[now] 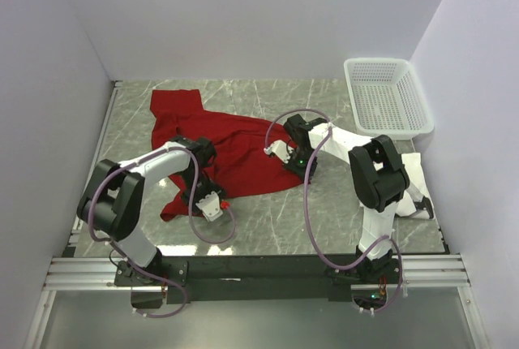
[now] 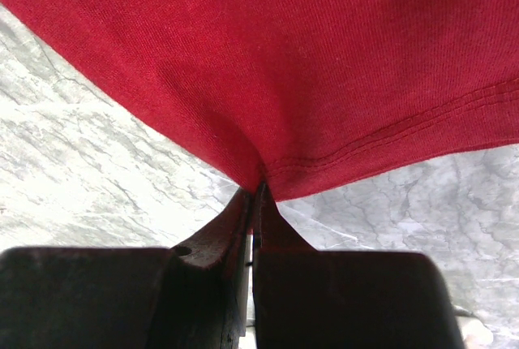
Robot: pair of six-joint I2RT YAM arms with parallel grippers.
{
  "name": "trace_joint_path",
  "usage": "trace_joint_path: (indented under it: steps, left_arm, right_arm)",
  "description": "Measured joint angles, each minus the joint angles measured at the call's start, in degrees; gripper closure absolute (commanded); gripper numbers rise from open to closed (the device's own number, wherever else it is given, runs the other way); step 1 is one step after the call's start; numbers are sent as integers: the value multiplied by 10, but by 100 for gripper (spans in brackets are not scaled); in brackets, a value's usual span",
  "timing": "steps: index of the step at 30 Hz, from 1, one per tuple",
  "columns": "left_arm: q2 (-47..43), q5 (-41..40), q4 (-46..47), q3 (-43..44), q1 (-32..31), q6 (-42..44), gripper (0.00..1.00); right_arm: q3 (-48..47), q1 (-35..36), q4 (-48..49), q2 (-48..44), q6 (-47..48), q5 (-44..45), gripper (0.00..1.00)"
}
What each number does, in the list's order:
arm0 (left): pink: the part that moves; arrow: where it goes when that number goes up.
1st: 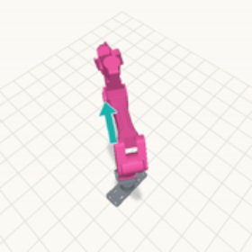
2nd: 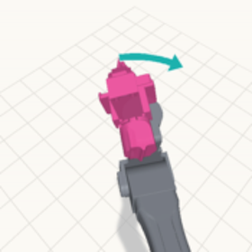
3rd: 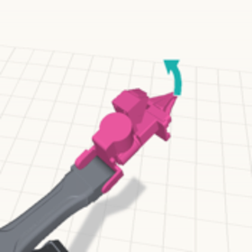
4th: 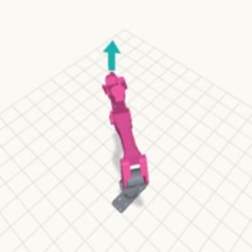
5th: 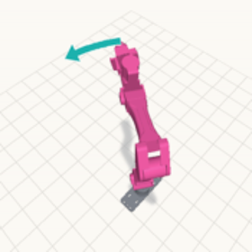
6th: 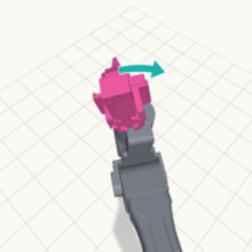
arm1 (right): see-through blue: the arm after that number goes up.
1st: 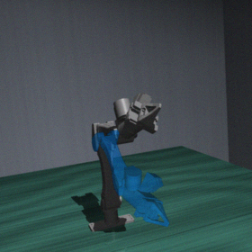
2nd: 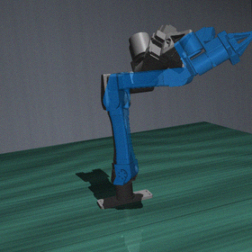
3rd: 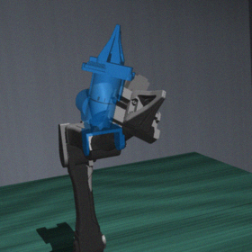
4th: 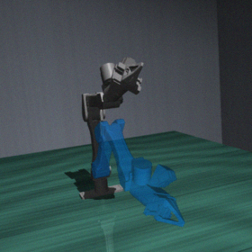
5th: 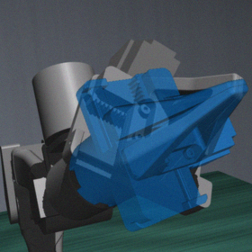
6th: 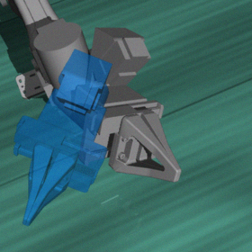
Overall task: Fold and stack the t-shirts
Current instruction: Flatten the tshirt out
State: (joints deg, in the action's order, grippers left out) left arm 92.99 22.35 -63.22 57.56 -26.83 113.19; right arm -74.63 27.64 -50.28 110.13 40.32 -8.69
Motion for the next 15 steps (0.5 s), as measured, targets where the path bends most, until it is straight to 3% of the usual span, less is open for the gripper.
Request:
trace_joint_path:
  steps: [5, 8, 15]
  left_arm:
    - [20, -7, 26, -24, 0, 0, 39]
    - [21, -5, 40, -29, 0, 2, 46]
    - [-8, -1, 54, -60, 0, -1, 92]
  right_arm:
    - [0, -8, -2, 0, 0, -6, 100]
    - [0, -15, -4, 0, 0, -8, 100]
    - [0, -24, -10, 0, 1, -11, 100]
